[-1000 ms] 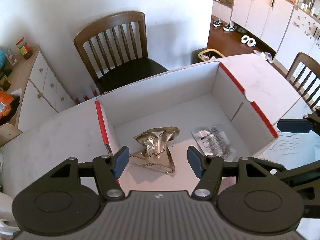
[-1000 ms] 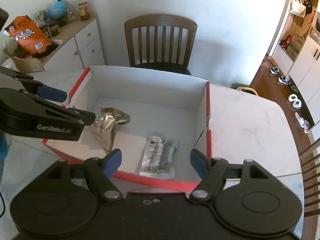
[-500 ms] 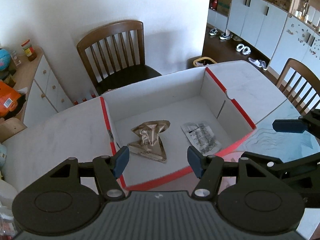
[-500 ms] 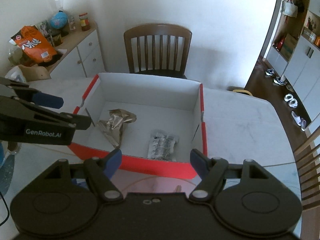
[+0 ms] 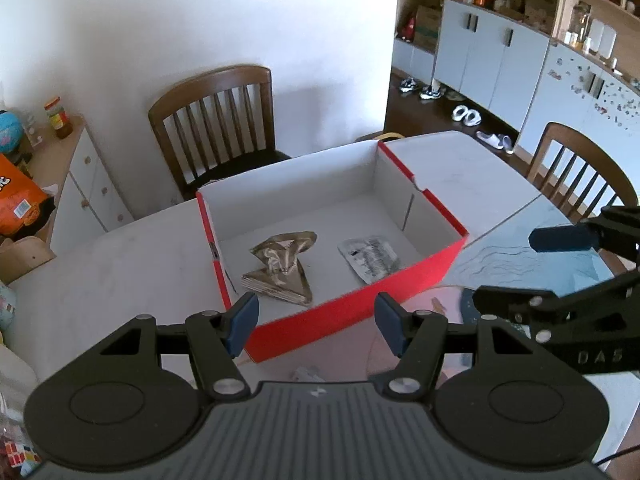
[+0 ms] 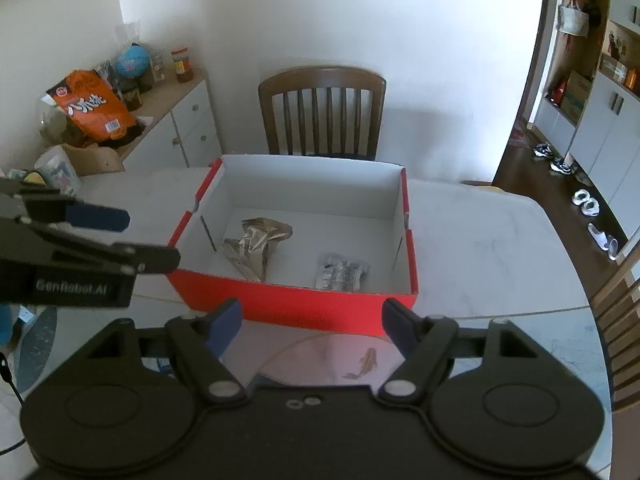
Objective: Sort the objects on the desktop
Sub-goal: 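Move both tools back toward the remaining items on the table, then grasp the yellow plush toy with the left tool while the right tool grasps the black seaweed pack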
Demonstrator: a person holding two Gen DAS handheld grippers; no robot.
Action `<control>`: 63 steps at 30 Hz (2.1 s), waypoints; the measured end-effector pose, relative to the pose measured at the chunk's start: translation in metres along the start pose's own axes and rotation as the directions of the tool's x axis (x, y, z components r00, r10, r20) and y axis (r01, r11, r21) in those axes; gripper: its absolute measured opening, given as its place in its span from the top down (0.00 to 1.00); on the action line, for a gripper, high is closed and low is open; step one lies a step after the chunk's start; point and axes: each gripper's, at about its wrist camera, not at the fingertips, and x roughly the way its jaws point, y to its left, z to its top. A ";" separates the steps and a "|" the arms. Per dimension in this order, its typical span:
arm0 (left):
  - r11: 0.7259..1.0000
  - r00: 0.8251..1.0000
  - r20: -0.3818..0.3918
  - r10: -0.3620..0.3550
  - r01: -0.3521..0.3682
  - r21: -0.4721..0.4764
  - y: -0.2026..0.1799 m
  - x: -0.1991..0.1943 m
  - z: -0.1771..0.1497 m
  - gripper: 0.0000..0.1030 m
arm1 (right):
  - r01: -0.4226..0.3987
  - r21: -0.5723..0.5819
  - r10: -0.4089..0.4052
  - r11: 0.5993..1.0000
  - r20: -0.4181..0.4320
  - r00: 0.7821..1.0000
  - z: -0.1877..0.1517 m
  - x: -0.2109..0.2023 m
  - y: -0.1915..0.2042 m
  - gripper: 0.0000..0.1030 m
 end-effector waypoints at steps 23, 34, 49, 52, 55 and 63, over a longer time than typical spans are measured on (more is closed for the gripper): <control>0.998 0.998 0.038 -0.058 0.059 -0.025 -0.015 -0.017 -0.076 0.33 | 0.039 0.021 -0.041 0.999 0.092 0.995 -0.065 -0.035 -0.002 0.22; 0.996 0.995 0.042 -0.088 0.087 0.021 -0.024 -0.008 -0.121 0.13 | 0.037 0.015 -0.038 0.999 0.078 0.996 -0.110 -0.025 0.005 0.16; 0.989 0.991 0.044 -0.124 0.120 0.084 -0.045 0.004 -0.175 0.00 | -0.021 -0.023 0.022 1.000 0.062 0.998 -0.174 -0.036 0.021 0.03; 0.988 0.990 0.055 -0.133 0.128 0.083 -0.047 0.006 -0.185 0.00 | -0.014 -0.015 0.014 1.000 0.055 0.998 -0.188 -0.036 0.025 0.03; 0.986 0.988 0.058 -0.146 0.140 0.092 -0.051 0.007 -0.195 0.00 | -0.014 0.005 0.013 1.000 0.044 0.999 -0.201 -0.035 0.027 0.04; 0.977 0.982 0.019 -0.188 0.185 0.110 -0.063 0.018 -0.216 0.00 | -0.023 0.007 0.023 1.000 0.004 1.000 -0.234 -0.028 0.039 0.06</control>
